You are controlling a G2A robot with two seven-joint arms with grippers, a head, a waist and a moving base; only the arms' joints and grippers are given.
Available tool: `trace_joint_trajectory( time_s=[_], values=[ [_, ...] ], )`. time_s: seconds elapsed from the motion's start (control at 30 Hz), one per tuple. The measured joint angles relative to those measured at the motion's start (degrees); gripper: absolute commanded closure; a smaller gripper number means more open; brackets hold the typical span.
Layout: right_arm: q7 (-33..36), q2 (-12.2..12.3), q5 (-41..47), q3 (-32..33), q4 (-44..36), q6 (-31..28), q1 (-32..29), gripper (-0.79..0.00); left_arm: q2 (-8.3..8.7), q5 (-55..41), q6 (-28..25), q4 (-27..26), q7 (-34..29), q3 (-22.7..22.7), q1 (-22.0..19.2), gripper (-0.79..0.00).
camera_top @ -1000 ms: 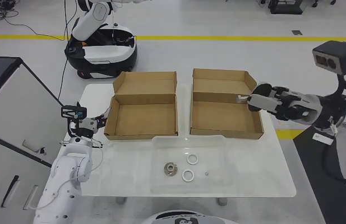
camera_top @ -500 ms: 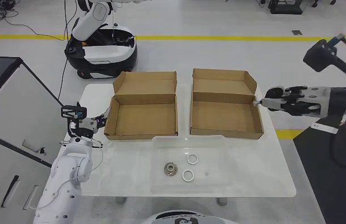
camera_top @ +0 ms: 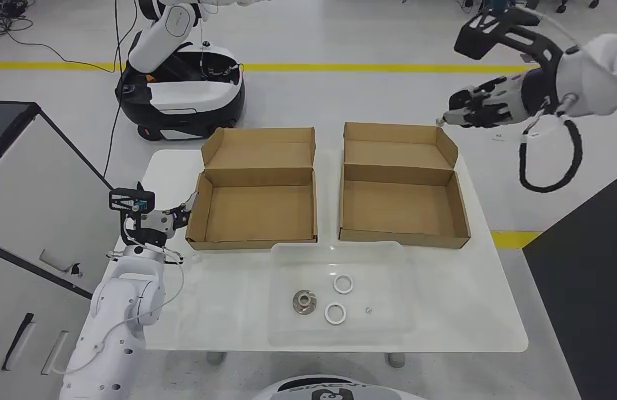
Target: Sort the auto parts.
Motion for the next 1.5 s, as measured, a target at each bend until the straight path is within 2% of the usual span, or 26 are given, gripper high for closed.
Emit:
trace_joint_trajectory(
  time_s=[0.23, 0.5, 1.03, 1.5],
  values=[
    [0.0, -3.2, 0.3, -16.7, 9.2, -1.2, 11.7, 0.0, 0.0, 0.0, 0.0, 0.0, 0.0, 0.0, 0.0, -0.785],
    [0.0, -6.6, 0.4, -27.4, 16.1, 0.2, 14.8, 0.0, 0.0, 0.0, 0.0, 0.0, 0.0, 0.0, 0.0, -0.785],
    [-3.9, -9.5, -5.5, -33.7, 27.2, 5.6, 7.2, 0.0, 0.0, 0.0, 0.0, 0.0, 0.0, 0.0, 0.0, -0.785],
    [-6.2, -12.2, -6.3, -35.5, 32.6, 6.9, 2.3, 0.0, 0.0, 0.0, 0.0, 0.0, 0.0, 0.0, 0.0, -0.785]
  ],
)
